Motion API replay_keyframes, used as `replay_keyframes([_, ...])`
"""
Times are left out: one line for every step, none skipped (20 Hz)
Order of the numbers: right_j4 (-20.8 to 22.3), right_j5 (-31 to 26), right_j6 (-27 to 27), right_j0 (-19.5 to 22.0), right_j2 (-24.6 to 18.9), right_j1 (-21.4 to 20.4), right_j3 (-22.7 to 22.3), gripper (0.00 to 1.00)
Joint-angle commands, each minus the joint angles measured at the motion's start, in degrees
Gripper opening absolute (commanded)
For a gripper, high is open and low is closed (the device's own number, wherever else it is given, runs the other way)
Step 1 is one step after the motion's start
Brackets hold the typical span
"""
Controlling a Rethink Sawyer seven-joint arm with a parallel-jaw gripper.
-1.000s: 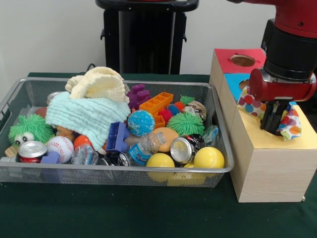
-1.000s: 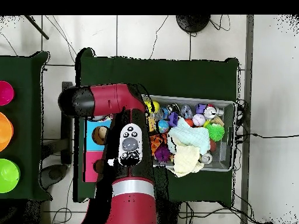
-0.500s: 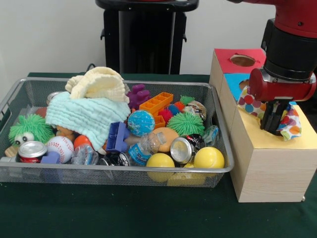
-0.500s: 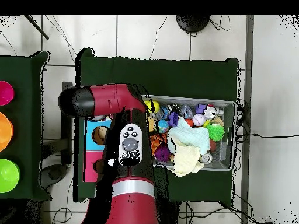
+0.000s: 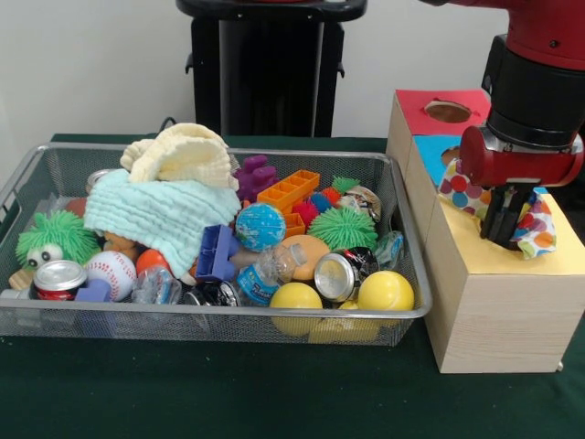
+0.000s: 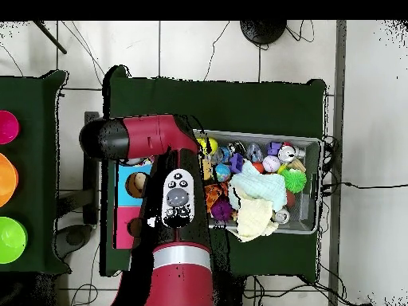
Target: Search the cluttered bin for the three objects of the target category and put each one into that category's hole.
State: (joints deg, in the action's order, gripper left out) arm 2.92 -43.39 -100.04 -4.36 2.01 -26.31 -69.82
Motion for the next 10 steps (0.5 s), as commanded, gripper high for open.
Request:
replay_keyframes([1.51,2.42,-5.09,2.97,-1.78,2.81,-5.95,0.00])
replay_keyframes([1.47,2.47,-5.11,3.01,-1.81,2.79,-6.04,0.00])
replay_keyframes([1.43,2.55,-5.07,3.11,-1.88,2.82,-6.11,0.00])
replay_keyframes([1.38,2.54,-5.05,3.18,-1.90,2.77,-6.21,0.00])
replay_keyframes([1.30,2.37,-4.92,3.29,-1.98,2.55,-6.35,0.00])
replay_keyframes([1.13,2.09,-4.70,3.46,-2.13,2.13,-6.67,0.00])
replay_keyframes([0.90,1.43,-4.43,3.61,-2.20,1.34,-7.08,0.00])
replay_keyframes([0.64,0.13,-4.16,3.58,-2.18,0.38,-7.16,0.00])
replay_keyframes([0.34,-1.23,-3.83,3.63,-2.19,-0.72,-7.40,0.00])
replay_keyframes([0.05,-2.87,-3.57,3.60,-2.16,-1.62,-7.08,0.00])
